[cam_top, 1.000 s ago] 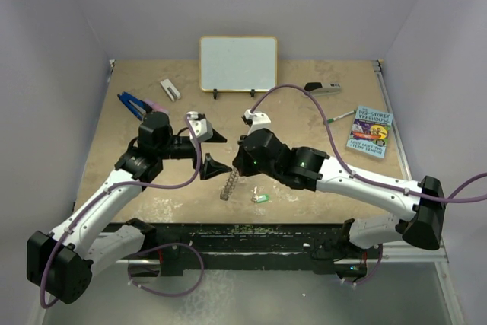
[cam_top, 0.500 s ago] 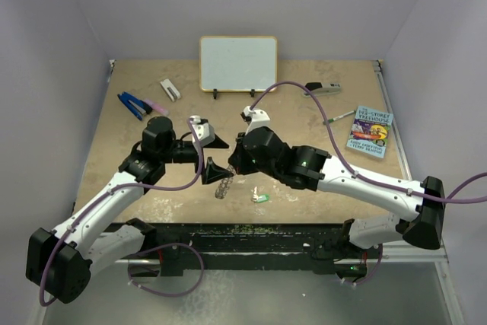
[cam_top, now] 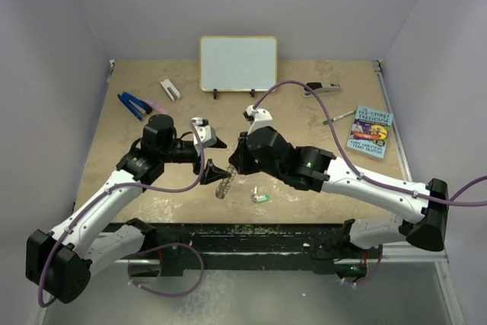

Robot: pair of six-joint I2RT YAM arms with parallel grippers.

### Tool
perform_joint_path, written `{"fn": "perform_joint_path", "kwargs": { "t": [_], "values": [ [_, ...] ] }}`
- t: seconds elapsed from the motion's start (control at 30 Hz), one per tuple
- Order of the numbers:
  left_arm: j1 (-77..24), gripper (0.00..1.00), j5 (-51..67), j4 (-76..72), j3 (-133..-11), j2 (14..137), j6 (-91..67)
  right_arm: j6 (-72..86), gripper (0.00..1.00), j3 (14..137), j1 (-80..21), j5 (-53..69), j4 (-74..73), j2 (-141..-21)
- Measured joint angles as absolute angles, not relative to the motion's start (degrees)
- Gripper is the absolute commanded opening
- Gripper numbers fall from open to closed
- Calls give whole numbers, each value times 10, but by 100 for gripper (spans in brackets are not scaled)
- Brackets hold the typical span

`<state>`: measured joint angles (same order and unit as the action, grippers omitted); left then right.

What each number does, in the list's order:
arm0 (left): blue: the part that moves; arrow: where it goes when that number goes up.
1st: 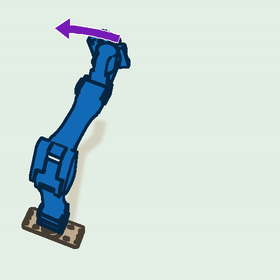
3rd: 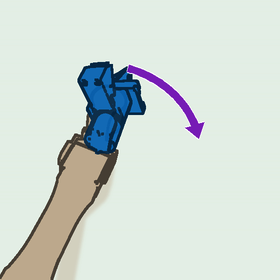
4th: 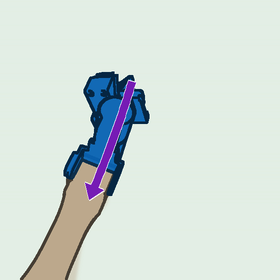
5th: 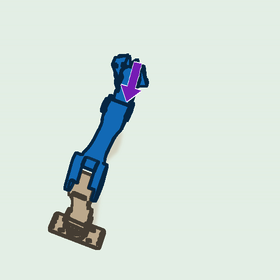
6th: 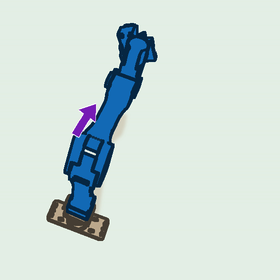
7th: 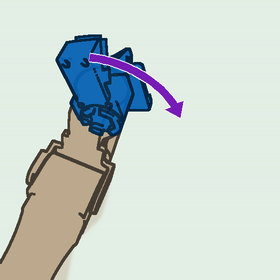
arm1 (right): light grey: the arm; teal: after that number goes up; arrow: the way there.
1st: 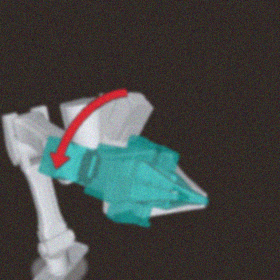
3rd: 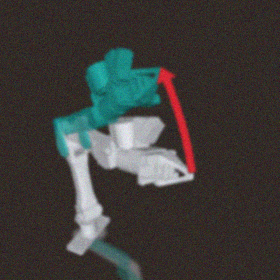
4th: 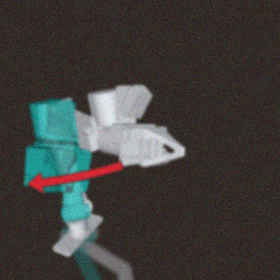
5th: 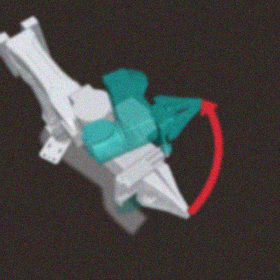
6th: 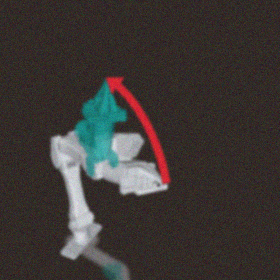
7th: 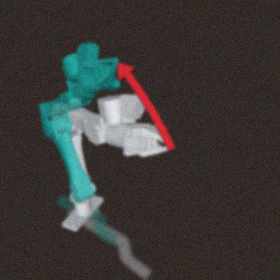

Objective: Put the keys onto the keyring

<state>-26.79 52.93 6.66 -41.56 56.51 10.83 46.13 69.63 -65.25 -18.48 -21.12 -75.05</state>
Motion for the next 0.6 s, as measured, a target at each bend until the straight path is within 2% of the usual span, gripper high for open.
{"fn": "perform_joint_path", "kwargs": {
  "t": [0.4, 0.6],
  "values": [
    [-268, 98, 517, 144, -469, 566, 163, 464, 0, 692, -653, -187, -213, -734],
    [-268, 98, 531, 132, -509, 574, 140, 471, 0, 692, -653, -190, -231, -734]
  ]
}}
